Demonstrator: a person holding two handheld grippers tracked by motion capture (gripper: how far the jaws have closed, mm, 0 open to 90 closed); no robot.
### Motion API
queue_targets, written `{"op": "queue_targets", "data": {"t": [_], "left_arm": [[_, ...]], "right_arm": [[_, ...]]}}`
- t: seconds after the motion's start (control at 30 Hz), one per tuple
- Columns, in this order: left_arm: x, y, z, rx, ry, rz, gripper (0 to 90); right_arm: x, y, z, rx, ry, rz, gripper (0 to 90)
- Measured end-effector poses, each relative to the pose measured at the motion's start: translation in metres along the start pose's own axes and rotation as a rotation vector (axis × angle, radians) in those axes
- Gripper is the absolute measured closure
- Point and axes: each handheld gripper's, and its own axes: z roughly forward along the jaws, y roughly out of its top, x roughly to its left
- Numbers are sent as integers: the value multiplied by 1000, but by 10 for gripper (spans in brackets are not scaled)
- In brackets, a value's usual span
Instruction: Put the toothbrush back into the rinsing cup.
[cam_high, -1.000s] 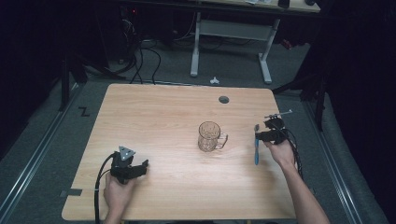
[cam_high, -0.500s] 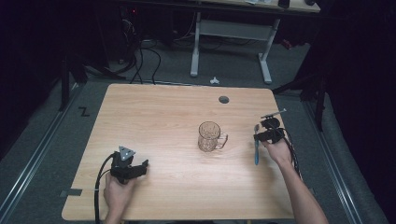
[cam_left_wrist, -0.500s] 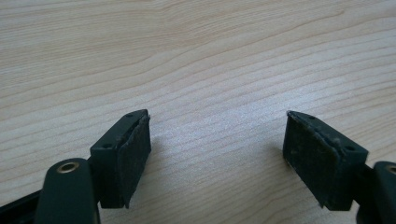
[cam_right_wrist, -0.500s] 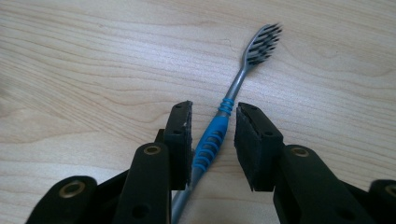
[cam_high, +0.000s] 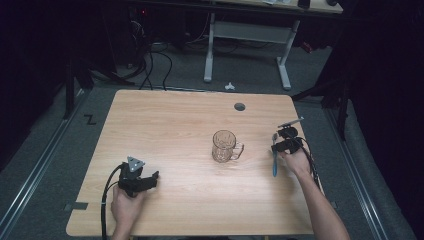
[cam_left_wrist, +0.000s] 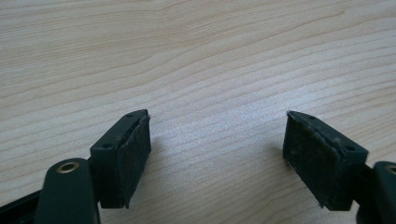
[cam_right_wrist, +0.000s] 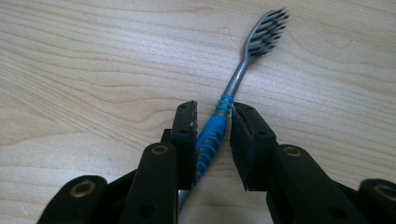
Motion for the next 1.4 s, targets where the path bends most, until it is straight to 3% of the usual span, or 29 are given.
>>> {"op": "queue_targets", "data": {"t": [0.57,0.73,1.17,1.4], "left_arm": [[0,0,0,0,0,0,239],[0,0,0,0,0,1,238],[0,0,0,0,0,1,238],[0,0,0,0,0,1,238]], "right_arm": [[-1,-1,3,40,11,-16,771],[-1,0,4,33,8,-11,747],[-3,-1,4,33,8,-1,795],[2,-2,-7,-21,37,-18,795]]}}
